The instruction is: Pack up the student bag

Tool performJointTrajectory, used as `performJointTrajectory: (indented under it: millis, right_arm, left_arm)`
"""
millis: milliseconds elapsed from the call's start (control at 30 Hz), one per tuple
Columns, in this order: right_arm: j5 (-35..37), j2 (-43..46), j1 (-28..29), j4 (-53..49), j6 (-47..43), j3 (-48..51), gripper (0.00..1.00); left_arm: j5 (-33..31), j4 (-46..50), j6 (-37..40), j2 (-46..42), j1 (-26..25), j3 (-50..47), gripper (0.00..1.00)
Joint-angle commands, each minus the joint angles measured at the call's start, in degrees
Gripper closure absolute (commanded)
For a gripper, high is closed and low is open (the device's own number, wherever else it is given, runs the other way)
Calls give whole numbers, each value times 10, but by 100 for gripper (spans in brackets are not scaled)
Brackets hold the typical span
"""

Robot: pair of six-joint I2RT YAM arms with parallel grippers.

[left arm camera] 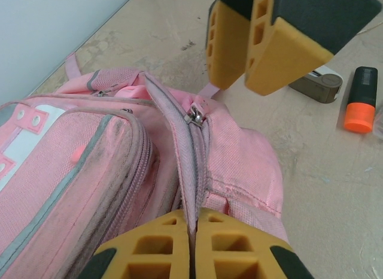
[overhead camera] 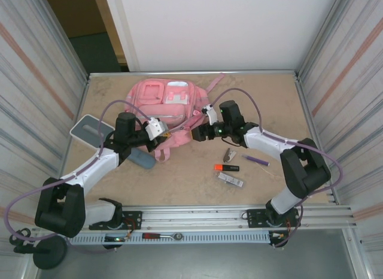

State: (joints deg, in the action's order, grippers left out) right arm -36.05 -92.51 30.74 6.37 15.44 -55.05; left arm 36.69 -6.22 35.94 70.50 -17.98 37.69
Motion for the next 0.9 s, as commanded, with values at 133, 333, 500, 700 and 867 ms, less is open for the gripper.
performJointTrajectory:
  millis: [133, 333, 500, 700, 867]
  right_arm:
    - [-61, -52, 6, -1, -9, -65, 40]
    - [-71, -65, 15, -3, -9, -69, 46]
    - [-81, -54, 18, 3, -10, -53, 50]
    - [-96, -47, 19, 10, -9, -39, 55]
    - [-104, -47, 19, 18, -8, -36, 60]
  left_arm:
    - [44, -39, -6, -11, -4, 16, 100]
    - [44, -38, -6, -11, -4, 17, 100]
    - [43, -37, -6, -11, -6, 18, 100]
    - [40, -36, -4, -11, -6, 18, 100]
    - [39, -33, -3, -10, -6, 19, 100]
